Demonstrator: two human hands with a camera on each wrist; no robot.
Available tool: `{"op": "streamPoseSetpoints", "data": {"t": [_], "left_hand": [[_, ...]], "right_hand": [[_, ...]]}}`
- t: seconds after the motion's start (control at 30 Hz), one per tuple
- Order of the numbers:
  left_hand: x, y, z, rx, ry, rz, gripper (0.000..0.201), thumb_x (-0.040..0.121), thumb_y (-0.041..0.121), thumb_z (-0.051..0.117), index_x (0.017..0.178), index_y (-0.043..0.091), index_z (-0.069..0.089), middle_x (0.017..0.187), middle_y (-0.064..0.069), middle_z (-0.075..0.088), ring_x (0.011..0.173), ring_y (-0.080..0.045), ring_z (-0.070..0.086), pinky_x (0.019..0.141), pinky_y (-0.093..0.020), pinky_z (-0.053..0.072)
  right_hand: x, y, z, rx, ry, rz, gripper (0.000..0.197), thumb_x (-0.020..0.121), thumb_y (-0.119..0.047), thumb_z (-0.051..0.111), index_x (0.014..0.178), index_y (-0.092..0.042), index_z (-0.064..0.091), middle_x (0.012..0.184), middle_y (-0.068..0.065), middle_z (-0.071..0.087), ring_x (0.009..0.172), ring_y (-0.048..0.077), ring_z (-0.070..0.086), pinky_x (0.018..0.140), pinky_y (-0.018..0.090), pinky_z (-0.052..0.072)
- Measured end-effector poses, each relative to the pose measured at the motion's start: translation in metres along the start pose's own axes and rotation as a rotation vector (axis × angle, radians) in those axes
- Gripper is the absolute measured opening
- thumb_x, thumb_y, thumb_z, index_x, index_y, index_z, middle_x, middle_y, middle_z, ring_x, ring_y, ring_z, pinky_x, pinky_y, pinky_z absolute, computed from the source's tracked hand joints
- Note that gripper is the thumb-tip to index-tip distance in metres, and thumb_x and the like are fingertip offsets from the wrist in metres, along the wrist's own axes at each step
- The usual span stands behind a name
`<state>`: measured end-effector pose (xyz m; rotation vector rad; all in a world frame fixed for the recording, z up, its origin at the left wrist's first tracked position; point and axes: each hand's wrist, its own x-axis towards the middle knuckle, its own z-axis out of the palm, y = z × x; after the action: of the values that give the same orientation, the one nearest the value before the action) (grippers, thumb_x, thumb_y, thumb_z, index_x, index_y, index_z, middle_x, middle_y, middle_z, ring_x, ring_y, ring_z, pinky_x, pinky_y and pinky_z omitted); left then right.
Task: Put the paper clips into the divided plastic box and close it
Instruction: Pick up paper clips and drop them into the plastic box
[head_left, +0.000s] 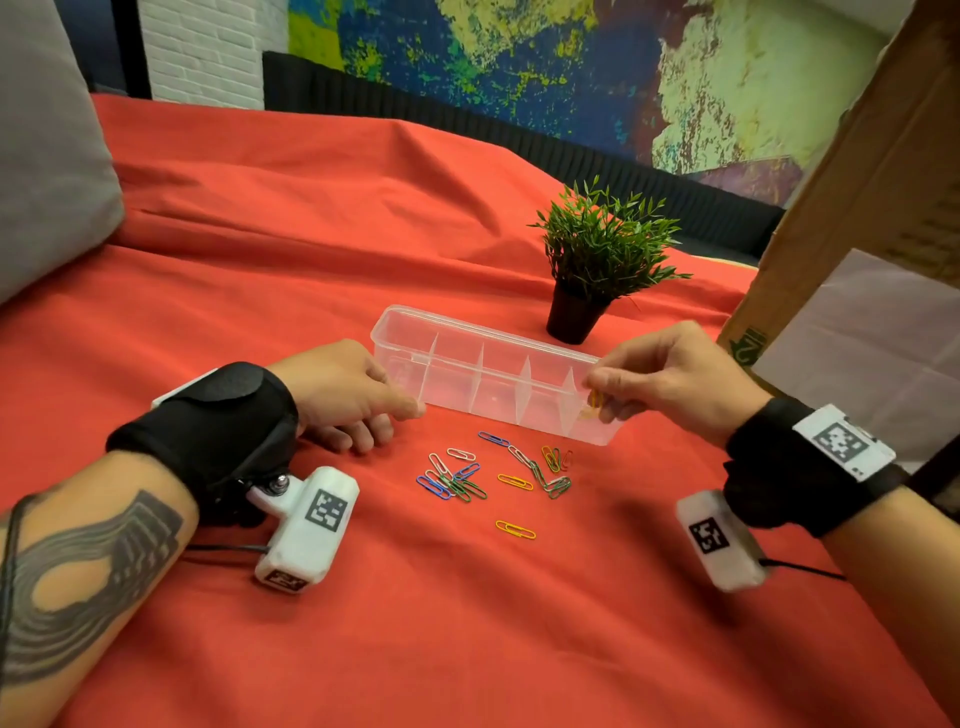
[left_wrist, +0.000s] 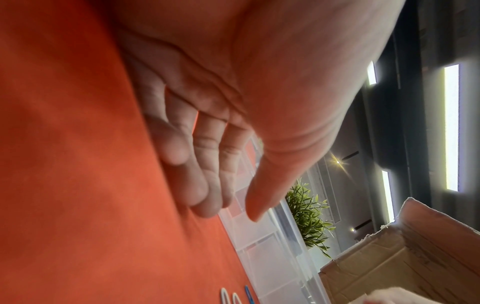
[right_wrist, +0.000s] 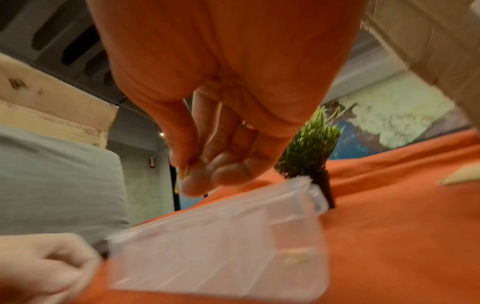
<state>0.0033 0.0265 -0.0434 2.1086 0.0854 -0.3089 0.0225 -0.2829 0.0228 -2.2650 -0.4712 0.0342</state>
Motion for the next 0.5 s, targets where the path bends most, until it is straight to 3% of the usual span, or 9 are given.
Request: {"op": "streamPoseSetpoints", "data": {"t": [0.07, 0.17, 0.2, 0.3, 0.37, 0.5], "left_hand": [[0.0, 0.0, 0.0, 0.0, 0.006, -0.002, 0.03, 0.082, 0.037, 0.077, 0.082, 0.008, 0.068, 0.064, -0.004, 0.071, 0.043, -0.011, 0.058, 0.04, -0.018, 0.043], [0.0, 0.0, 0.0, 0.003, 0.011, -0.002, 0.03, 0.082, 0.037, 0.077, 0.081, 0.008, 0.068, 0.065, -0.004, 0.072, 0.043, -0.012, 0.058, 0.04, -0.018, 0.043], [0.0, 0.0, -0.001, 0.001, 0.009, -0.003, 0.03, 0.082, 0.037, 0.077, 0.081, 0.009, 0.068, 0.065, -0.004, 0.072, 0.044, -0.012, 0.058, 0.04, -0.018, 0.043], [0.0, -0.001, -0.001, -0.001, 0.006, -0.002, 0.029, 0.081, 0.037, 0.078, 0.079, 0.01, 0.067, 0.064, -0.004, 0.072, 0.045, -0.013, 0.058, 0.041, -0.019, 0.044], [-0.001, 0.0, 0.0, -0.002, 0.006, -0.002, 0.029, 0.082, 0.036, 0.077, 0.078, 0.01, 0.066, 0.064, -0.004, 0.071, 0.045, -0.013, 0.058, 0.041, -0.019, 0.044], [-0.001, 0.0, 0.0, -0.005, 0.003, -0.001, 0.028, 0.083, 0.035, 0.077, 0.081, 0.009, 0.067, 0.067, -0.005, 0.071, 0.045, -0.013, 0.057, 0.04, -0.018, 0.043]], "right_hand": [[0.01, 0.005, -0.011, -0.105, 0.12, -0.02, 0.012, 0.088, -0.004, 0.073, 0.077, -0.006, 0.076, 0.064, 0.005, 0.074, 0.057, 0.018, 0.071, 0.064, 0.037, 0.058], [0.028, 0.013, -0.022, -0.286, 0.265, -0.007, 0.014, 0.083, -0.006, 0.077, 0.072, -0.015, 0.076, 0.062, 0.006, 0.075, 0.063, 0.029, 0.074, 0.067, 0.042, 0.063], [0.033, 0.015, -0.023, -0.366, 0.289, 0.0, 0.016, 0.08, -0.006, 0.077, 0.07, -0.018, 0.076, 0.06, 0.004, 0.075, 0.064, 0.026, 0.075, 0.069, 0.038, 0.063], [0.041, 0.015, -0.015, -0.568, 0.233, 0.016, 0.025, 0.076, -0.006, 0.075, 0.065, -0.029, 0.072, 0.064, -0.004, 0.075, 0.063, 0.009, 0.071, 0.071, 0.024, 0.057], [0.042, 0.011, -0.009, -0.626, 0.198, 0.008, 0.024, 0.075, -0.006, 0.073, 0.071, -0.03, 0.075, 0.071, -0.004, 0.076, 0.063, 0.003, 0.066, 0.064, 0.017, 0.052], [0.032, -0.015, 0.003, -0.596, 0.275, -0.137, 0.009, 0.077, -0.014, 0.076, 0.077, -0.023, 0.079, 0.068, -0.003, 0.073, 0.064, 0.013, 0.067, 0.062, 0.019, 0.048]]}}
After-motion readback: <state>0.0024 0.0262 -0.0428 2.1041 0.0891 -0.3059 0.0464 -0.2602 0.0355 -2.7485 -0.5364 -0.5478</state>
